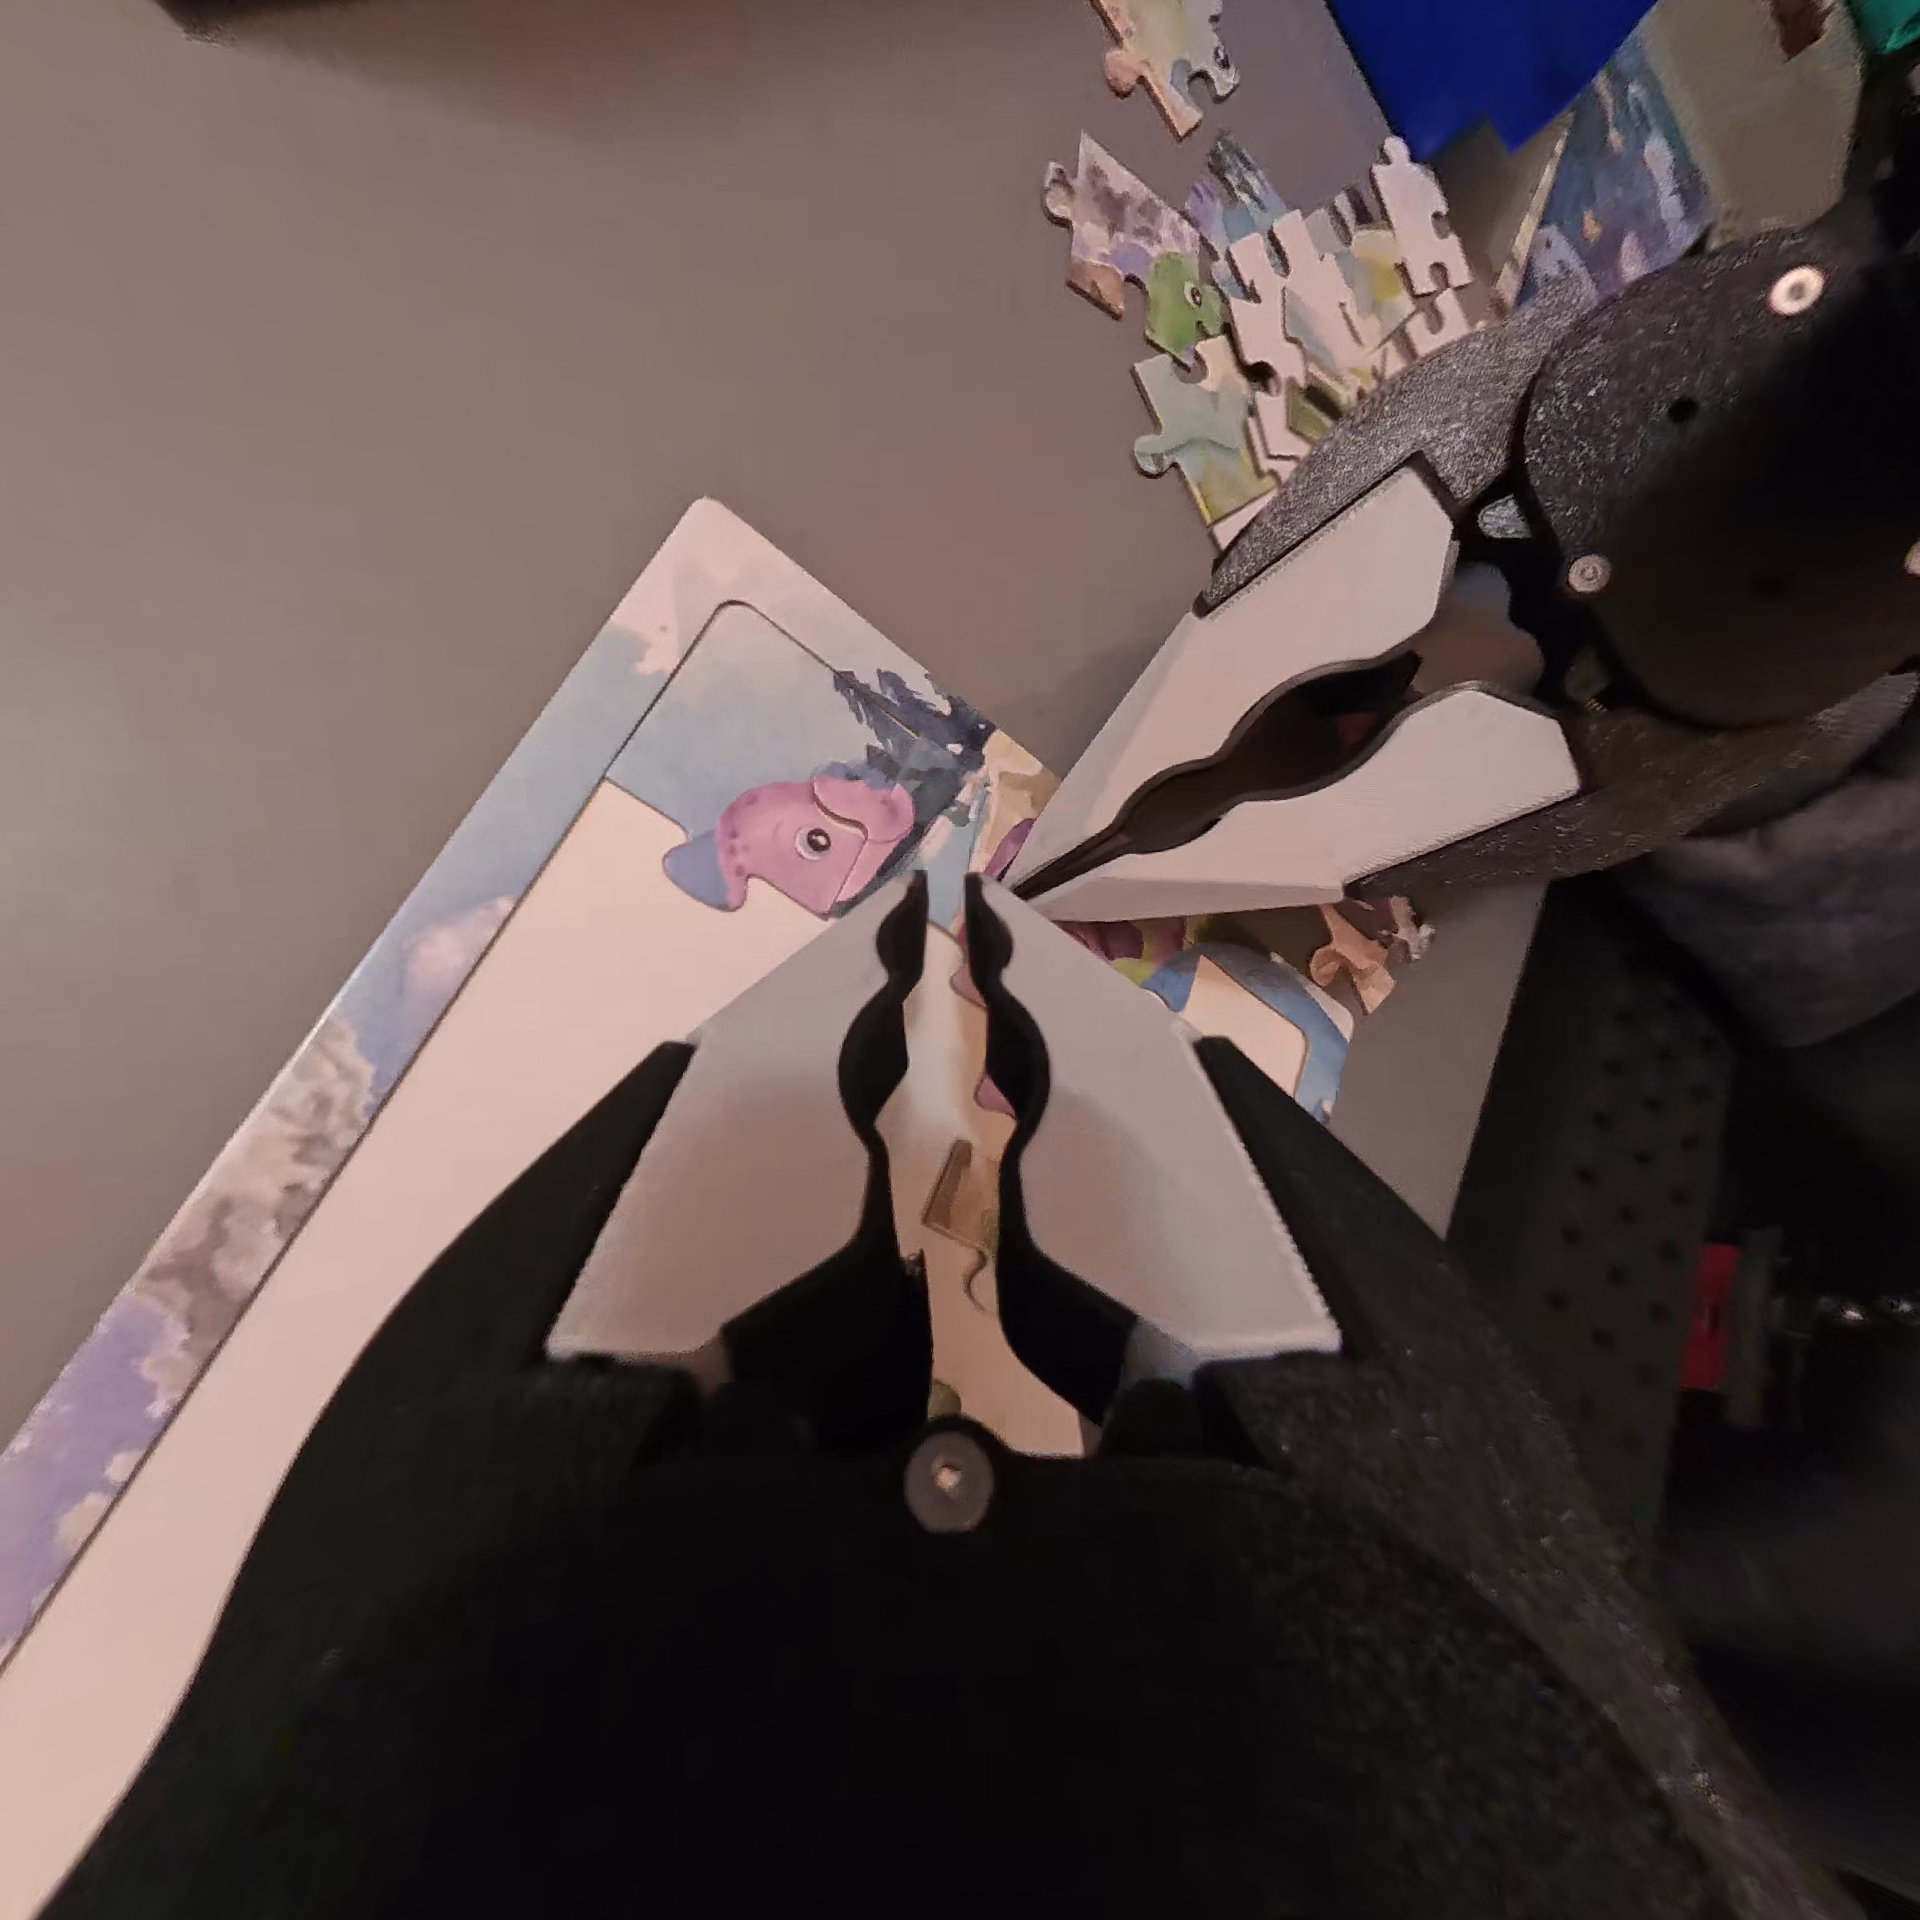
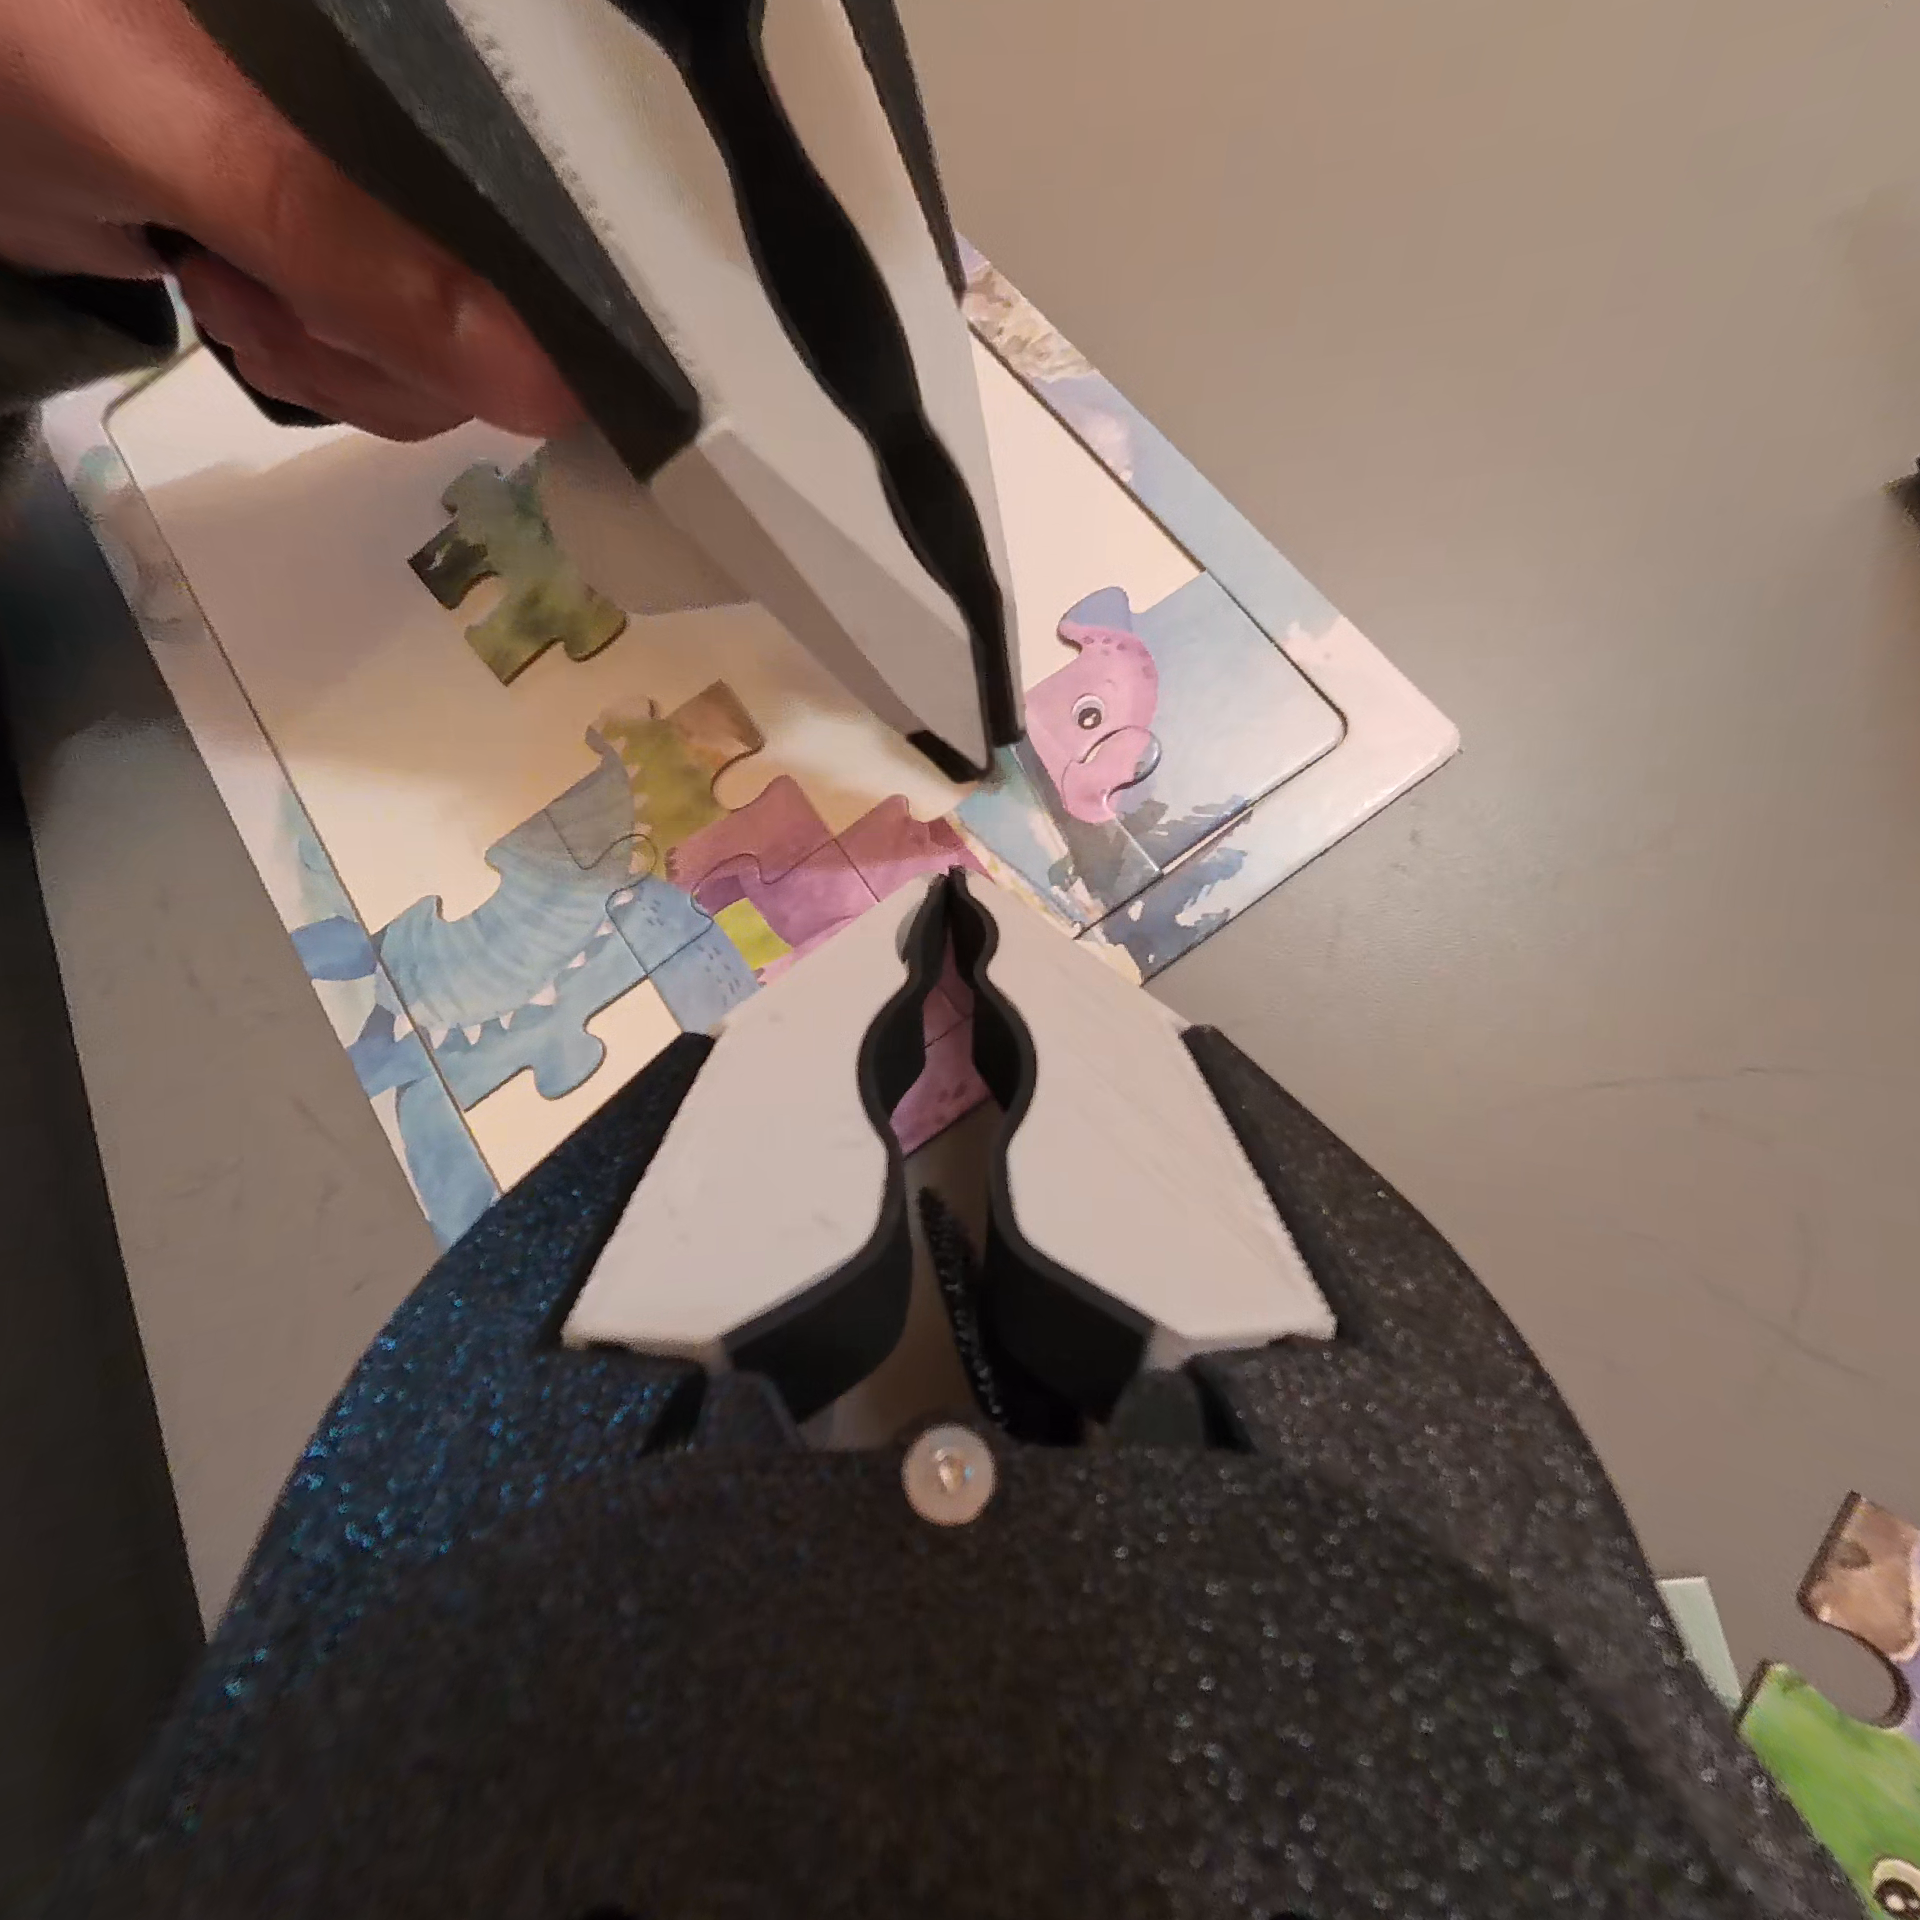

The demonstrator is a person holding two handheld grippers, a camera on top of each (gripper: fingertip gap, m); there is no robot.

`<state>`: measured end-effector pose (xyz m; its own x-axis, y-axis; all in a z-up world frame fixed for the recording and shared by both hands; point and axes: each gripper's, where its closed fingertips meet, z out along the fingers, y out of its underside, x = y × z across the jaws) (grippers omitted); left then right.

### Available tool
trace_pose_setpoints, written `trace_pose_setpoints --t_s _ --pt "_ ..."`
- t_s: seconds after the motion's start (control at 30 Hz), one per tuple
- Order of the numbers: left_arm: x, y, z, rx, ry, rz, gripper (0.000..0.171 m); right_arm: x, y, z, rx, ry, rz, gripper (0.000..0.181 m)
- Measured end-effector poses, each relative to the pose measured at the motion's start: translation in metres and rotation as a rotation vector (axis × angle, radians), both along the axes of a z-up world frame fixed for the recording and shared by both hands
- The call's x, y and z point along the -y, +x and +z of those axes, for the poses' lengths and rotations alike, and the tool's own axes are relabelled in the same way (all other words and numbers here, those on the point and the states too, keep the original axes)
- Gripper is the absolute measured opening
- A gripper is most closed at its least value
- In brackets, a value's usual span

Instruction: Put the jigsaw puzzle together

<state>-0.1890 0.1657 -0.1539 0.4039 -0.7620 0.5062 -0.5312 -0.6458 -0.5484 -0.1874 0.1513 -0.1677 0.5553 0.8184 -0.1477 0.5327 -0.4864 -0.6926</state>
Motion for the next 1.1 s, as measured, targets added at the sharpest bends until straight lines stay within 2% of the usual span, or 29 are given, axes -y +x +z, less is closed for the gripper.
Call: trace_pose_setpoints --t_s 0.1,0.2,0.33,0.4,0.57,0.67,0.83,0.9,0.97,1.1 --pt "0.004 0.001 -0.009 -0.043 -0.005 -0.015 0.005 0.000 -0.002 0.009 -0.045 -0.004 0.026 0.000" --pt "0.005 0.001 -0.007 -0.032 0.002 -0.016 0.002 -0.023 0.004 0.022 -0.074 0.023 -0.055 0.000" --pt "0.009 0.001 -0.010 -0.046 -0.002 -0.028 0.001 -0.039 0.006 0.009 0.011 0.043 -0.084 0.000" --pt "0.009 0.000 -0.011 -0.053 0.002 -0.030 0.000 -0.035 0.000 0.001 0.027 0.051 -0.063 0.000" --pt "0.013 -0.003 -0.014 -0.069 0.006 -0.040 0.000 -0.035 0.000 0.000 0.053 0.110 -0.038 0.000" --pt "0.013 -0.003 -0.014 -0.063 -0.005 -0.038 0.000 -0.035 0.000 0.001 0.015 0.064 -0.053 0.000" --pt "0.013 -0.004 -0.014 -0.054 -0.017 -0.033 0.000 -0.032 0.013 0.025 -0.038 0.075 -0.065 0.000" --pt "0.013 -0.004 -0.014 -0.053 -0.018 -0.032 0.000 -0.020 0.013 0.019 -0.004 0.059 -0.027 0.000" --pt "0.013 -0.004 -0.014 -0.052 -0.021 -0.030 0.000 -0.011 0.017 -0.002 0.085 0.042 0.002 0.001" --pt "0.009 -0.001 -0.007 -0.039 0.017 -0.016 0.000 -0.013 0.016 0.000 0.051 0.041 -0.018 0.000"
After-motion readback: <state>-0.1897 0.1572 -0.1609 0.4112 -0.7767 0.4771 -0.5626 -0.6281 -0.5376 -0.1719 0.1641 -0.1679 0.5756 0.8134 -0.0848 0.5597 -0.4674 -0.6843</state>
